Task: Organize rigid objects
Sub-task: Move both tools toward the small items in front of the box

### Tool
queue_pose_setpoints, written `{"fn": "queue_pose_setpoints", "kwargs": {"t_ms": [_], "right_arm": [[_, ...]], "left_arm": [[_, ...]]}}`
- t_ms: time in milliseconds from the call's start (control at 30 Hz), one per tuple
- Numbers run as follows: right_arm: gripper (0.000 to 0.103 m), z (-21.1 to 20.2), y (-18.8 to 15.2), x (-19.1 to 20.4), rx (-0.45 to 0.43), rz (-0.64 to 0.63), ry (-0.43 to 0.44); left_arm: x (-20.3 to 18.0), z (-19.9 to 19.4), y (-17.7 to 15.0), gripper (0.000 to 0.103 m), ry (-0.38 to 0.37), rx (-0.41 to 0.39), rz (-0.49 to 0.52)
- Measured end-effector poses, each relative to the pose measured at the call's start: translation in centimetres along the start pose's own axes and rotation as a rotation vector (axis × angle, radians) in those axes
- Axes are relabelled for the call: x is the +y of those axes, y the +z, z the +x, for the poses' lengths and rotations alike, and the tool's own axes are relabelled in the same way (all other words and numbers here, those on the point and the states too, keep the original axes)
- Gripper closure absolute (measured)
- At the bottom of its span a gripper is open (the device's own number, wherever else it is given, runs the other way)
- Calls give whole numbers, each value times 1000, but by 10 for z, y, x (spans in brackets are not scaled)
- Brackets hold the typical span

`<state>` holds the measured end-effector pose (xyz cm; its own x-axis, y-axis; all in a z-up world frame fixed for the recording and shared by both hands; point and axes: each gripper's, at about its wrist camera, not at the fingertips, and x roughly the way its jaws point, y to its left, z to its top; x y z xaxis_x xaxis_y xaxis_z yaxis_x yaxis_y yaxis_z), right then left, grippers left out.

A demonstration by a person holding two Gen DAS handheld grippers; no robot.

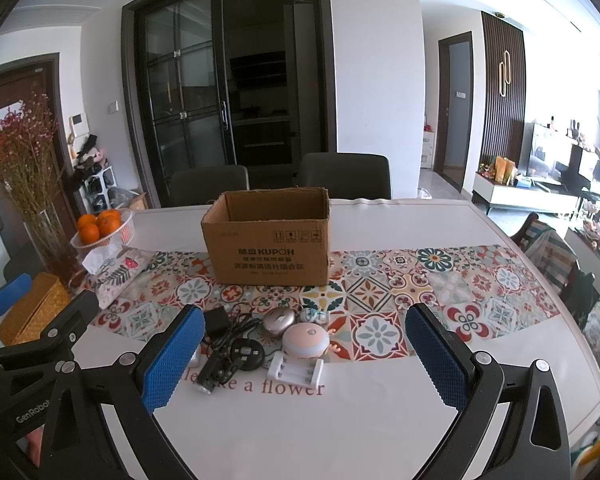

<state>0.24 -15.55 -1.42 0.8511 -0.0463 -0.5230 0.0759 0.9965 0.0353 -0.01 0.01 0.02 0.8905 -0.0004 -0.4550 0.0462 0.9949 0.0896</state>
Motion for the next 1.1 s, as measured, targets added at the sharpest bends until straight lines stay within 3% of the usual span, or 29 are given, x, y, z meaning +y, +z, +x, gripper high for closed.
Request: {"fn": "queue_pose_setpoints", "kwargs": {"t_ms": [1100], "right_arm": [[1,1,0,1,5,-6,0]], "left_arm": [[0,0,0,0,-3,4,-4]]}}
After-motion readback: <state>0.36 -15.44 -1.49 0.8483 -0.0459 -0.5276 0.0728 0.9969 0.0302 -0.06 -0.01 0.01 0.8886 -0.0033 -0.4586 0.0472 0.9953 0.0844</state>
